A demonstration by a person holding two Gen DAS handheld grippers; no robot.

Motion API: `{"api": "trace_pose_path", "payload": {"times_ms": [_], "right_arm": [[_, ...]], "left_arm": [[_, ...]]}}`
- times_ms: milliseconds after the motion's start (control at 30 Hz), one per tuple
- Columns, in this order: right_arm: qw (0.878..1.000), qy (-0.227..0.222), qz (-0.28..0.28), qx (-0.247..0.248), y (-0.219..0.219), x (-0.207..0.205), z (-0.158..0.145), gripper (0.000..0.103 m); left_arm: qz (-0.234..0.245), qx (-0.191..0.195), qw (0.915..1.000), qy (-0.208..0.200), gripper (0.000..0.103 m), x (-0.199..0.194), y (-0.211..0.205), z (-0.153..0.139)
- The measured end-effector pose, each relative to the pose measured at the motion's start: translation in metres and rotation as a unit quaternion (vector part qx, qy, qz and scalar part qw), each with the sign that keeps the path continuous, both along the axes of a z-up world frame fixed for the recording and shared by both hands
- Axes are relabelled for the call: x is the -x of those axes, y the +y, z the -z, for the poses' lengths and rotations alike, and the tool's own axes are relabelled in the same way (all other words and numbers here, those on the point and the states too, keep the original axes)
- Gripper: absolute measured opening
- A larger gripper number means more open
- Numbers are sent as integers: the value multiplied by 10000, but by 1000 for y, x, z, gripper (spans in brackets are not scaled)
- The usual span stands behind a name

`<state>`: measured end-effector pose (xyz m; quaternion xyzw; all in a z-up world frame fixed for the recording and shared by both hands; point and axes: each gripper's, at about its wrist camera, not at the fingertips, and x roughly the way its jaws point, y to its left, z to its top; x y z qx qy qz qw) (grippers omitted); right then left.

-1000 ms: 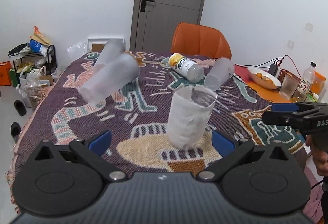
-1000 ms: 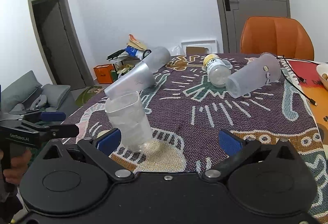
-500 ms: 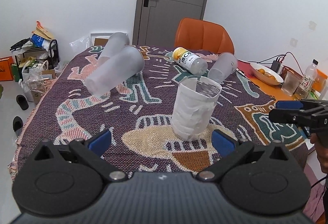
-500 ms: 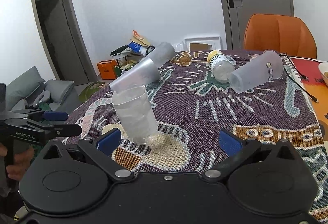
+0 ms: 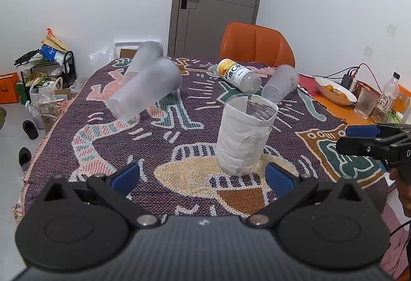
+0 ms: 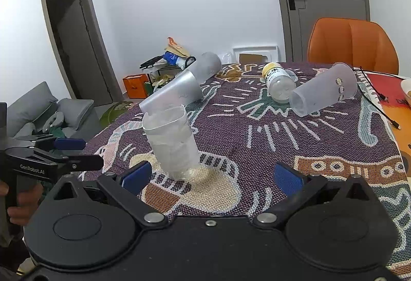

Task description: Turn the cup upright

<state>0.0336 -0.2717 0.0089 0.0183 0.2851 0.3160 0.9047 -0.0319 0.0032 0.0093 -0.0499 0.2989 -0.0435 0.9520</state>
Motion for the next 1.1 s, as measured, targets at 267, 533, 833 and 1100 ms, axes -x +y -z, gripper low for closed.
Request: {"api": "trace_pose_path", "payload": {"times_ms": [267, 533, 833, 1100], "right_arm": [[10000, -4, -3, 1, 0, 0, 0, 103], [10000, -13, -4, 7, 0, 0, 0, 103], [10000, -33, 6, 13, 0, -1, -2, 103], [10000, -42, 4, 26, 0, -1, -2, 103]], "left_arm": [[-11, -2, 10000, 5, 103, 0, 0, 0], [-29, -12, 10000, 16, 103, 0, 1, 0], [-20, -16, 10000, 19, 103, 1, 1, 0], [-35, -28, 10000, 31, 103, 2, 2, 0]]}}
